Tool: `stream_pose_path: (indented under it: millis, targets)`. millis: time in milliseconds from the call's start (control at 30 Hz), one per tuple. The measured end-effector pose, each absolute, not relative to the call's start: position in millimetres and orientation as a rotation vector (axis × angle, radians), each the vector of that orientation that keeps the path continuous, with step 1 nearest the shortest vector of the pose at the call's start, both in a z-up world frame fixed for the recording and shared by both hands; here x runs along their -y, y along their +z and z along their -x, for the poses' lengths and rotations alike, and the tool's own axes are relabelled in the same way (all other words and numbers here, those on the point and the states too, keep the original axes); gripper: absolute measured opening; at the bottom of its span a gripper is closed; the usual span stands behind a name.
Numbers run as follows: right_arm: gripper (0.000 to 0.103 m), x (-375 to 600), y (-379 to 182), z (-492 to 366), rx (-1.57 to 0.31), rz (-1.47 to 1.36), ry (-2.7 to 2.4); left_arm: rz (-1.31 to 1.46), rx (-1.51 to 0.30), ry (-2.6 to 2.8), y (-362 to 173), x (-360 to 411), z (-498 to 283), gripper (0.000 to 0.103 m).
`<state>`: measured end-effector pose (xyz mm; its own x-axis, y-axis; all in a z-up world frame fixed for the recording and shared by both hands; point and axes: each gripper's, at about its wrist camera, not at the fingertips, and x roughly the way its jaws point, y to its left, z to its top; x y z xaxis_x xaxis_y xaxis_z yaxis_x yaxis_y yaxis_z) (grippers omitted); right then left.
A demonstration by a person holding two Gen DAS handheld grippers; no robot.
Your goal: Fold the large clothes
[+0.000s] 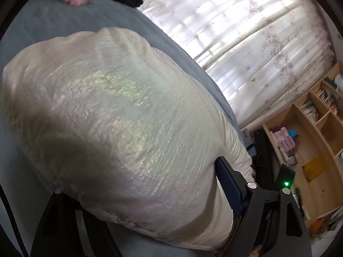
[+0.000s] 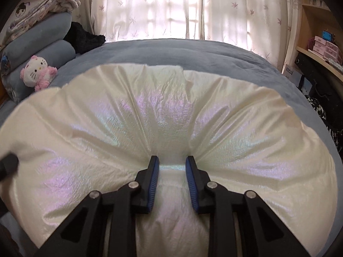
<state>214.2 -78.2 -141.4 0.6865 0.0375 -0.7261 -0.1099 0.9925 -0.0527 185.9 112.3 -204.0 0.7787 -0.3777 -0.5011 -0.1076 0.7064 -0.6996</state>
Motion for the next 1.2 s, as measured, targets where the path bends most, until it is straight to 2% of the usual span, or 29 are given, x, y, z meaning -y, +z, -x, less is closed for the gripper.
stream_pose_path:
  millis: [167,367,600,900,1200]
  targets:
    - [0.026,84.3,-149.7,-223.4,-0.843,0.053,0.103,0.543,-0.580,-0.148,-172.6,-73.2,-178.8,0.057]
    - [0.026,101.6,-158.1,-225.7,-0.856,-0.038,0.158,0.348,-0.510,-0.172,-146.3,-47.6,-169.8,0.043]
    - [0.025,124.8,-165.5,-227.1,-0.876,-0.179,0.235,0.109,-0.436,-0.229,-112.1,14.4,-158.8,0.041]
    - [0.023,147.3,-176.7,-234.0,-0.913,-0.286,0.331,-0.089,-0.424,-0.313,-103.1,68.1,-145.6,0.041]
    - [0.022,161.0,-184.2,-241.9,-0.944,-0.335,0.375,-0.115,-0.454,-0.320,-105.3,67.0,-141.5,0.041]
